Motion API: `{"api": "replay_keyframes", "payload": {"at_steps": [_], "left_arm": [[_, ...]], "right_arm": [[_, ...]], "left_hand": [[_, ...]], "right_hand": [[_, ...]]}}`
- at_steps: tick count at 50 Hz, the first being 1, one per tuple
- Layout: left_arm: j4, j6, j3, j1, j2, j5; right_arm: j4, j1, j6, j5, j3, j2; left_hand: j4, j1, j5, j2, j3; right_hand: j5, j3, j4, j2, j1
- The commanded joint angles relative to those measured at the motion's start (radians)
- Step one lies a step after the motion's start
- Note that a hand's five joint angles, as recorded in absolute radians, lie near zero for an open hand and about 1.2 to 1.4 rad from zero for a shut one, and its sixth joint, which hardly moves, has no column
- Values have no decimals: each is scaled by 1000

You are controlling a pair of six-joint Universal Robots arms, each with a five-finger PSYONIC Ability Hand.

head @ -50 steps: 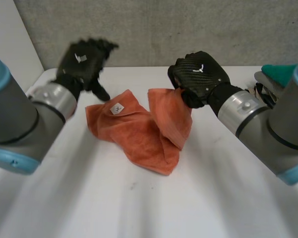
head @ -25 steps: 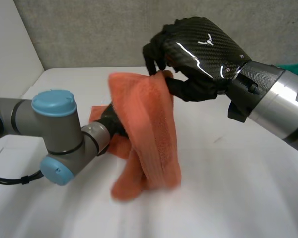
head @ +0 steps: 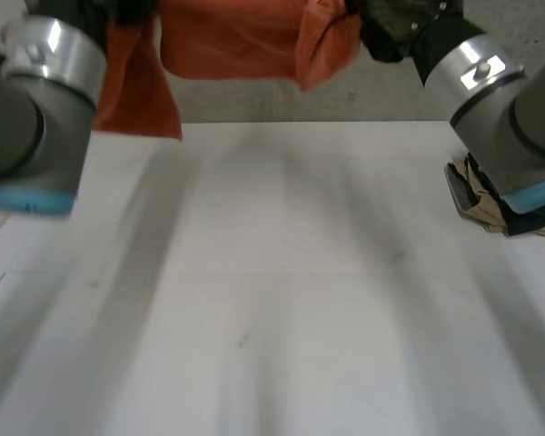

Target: Fold the laundry.

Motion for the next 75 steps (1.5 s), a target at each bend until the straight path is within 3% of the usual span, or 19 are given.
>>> {"api": "replay_keyframes", "payload": {"at_steps": [1,7,9,10,13,14,18,21,26,31,34,41,49,58,67,75], "left_arm": [[-80,8,-367,-60,51,-7],[-46,40,-537,-115,-96,12],[-66,54,-551,-118,-122,3],[-101,65,-554,-117,-135,-12],[-177,78,-542,-118,-118,-35],[-236,88,-531,-117,-86,-51],[-357,103,-491,-113,35,-69],[-391,103,-471,-94,109,-62],[-405,88,-416,12,187,13],[-531,63,-340,155,117,108],[-615,68,-286,211,25,119],[-695,106,-214,268,-127,144],[-691,126,-220,273,-204,236],[-602,224,-223,272,-262,153],[-632,247,-238,244,-273,181],[-580,256,-238,230,-314,173]], "right_arm": [[-48,-54,56,-196,264,-10],[65,-87,-69,-234,434,80],[106,-96,-140,-231,457,102],[158,-103,-221,-228,471,117],[250,-116,-339,-219,468,117],[302,-122,-394,-208,455,113],[349,-111,-357,-139,406,102],[349,-97,-251,-63,378,64],[401,-81,15,156,324,-47],[525,-39,229,301,280,-39],[606,-15,301,345,258,-18],[723,4,438,333,243,37],[699,47,504,356,313,68],[558,87,524,435,436,59],[476,117,552,490,480,76],[426,136,562,536,471,113]], "left_hand": [[197,233,265,201,202],[197,233,265,201,202],[101,137,169,105,106],[-56,-21,11,-52,-52],[-494,-458,-426,-489,-489],[-702,-666,-634,-697,-697],[-906,-870,-838,-902,-901],[-915,-880,-848,-911,-910],[-942,-906,-874,-937,-937],[-942,-906,-874,-937,-937],[-936,-900,-868,-931,-931],[-936,-900,-868,-931,-931],[-883,-848,-816,-879,-878],[-716,-680,-648,-711,-711],[-663,-627,-595,-658,-658],[-390,-355,-323,-386,-385]], "right_hand": [[255,207,199,222,331],[255,207,199,222,331],[255,207,199,222,331],[255,207,199,222,331],[-183,-232,-240,-216,-108],[-543,-592,-599,-576,-467],[-696,-745,-752,-729,-620],[-813,-862,-870,-846,-737],[-966,-1015,-1023,-999,-890],[-966,-1015,-1023,-999,-890],[-966,-1015,-1023,-999,-890],[-966,-1015,-1023,-999,-890],[-966,-1015,-1023,-999,-890],[-946,-995,-1002,-979,-870],[-855,-904,-911,-888,-779],[-682,-731,-738,-715,-606]]}}
